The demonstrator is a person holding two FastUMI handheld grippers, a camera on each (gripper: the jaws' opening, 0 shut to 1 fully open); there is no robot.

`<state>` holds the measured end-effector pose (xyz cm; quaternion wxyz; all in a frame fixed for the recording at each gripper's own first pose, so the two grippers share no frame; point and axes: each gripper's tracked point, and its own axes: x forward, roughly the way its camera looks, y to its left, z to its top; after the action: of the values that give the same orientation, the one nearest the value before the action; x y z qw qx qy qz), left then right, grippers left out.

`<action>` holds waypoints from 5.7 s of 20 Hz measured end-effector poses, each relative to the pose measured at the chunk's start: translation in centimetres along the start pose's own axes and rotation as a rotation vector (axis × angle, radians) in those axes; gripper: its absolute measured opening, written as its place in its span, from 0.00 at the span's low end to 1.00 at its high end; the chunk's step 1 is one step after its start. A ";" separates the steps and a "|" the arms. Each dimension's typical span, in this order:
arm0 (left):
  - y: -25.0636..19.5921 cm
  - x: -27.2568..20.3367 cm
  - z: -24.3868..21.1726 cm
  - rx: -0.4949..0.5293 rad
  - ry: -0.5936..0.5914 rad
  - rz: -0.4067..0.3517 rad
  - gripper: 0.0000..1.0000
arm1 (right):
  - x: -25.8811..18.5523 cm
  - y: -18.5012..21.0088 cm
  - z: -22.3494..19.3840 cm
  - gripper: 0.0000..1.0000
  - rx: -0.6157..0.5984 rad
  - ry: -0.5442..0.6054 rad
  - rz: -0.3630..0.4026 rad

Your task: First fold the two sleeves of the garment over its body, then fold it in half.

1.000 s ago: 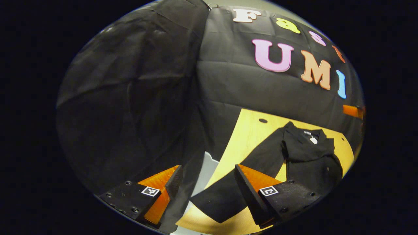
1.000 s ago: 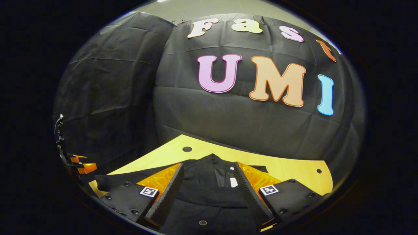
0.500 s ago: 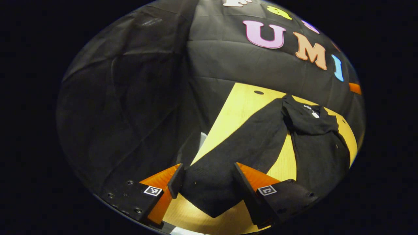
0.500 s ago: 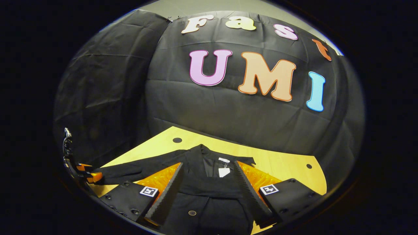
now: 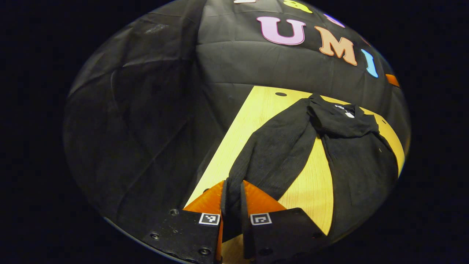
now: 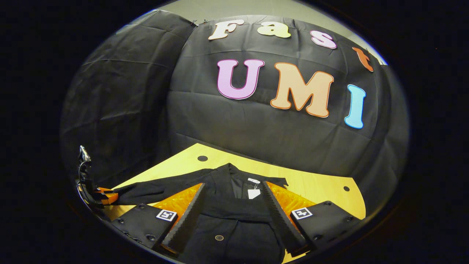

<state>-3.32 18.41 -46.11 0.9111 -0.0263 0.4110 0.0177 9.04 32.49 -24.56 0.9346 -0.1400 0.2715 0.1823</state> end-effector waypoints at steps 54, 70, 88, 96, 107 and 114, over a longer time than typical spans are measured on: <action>-51.6 6.0 22.6 0.367 -0.219 -0.580 0.99 | -9.2 -30.7 -16.3 0.99 0.365 0.110 -0.331; -25.5 -3.7 19.6 0.254 -0.223 -0.274 0.94 | -7.2 -19.4 -18.2 0.99 0.248 0.214 -0.092; -14.6 -9.1 -4.0 0.187 0.250 -0.179 0.95 | -13.7 -10.2 -32.9 1.00 0.177 0.658 -0.016; -14.1 -9.1 -7.0 0.145 0.298 -0.177 0.95 | -14.8 -8.4 -35.2 0.84 0.165 0.769 0.022; -16.2 -8.8 -6.8 0.084 0.311 -0.240 0.00 | -14.0 -5.9 -34.0 0.03 0.217 0.740 0.128; -17.8 -8.9 3.1 0.075 0.120 -0.316 0.00 | -10.9 -6.1 -22.4 0.03 0.285 0.396 0.098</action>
<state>-5.88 0.75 -36.81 0.8767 -0.0574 0.4559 -0.1426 -7.23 16.02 -35.71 0.8636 -0.0263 0.4787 0.1562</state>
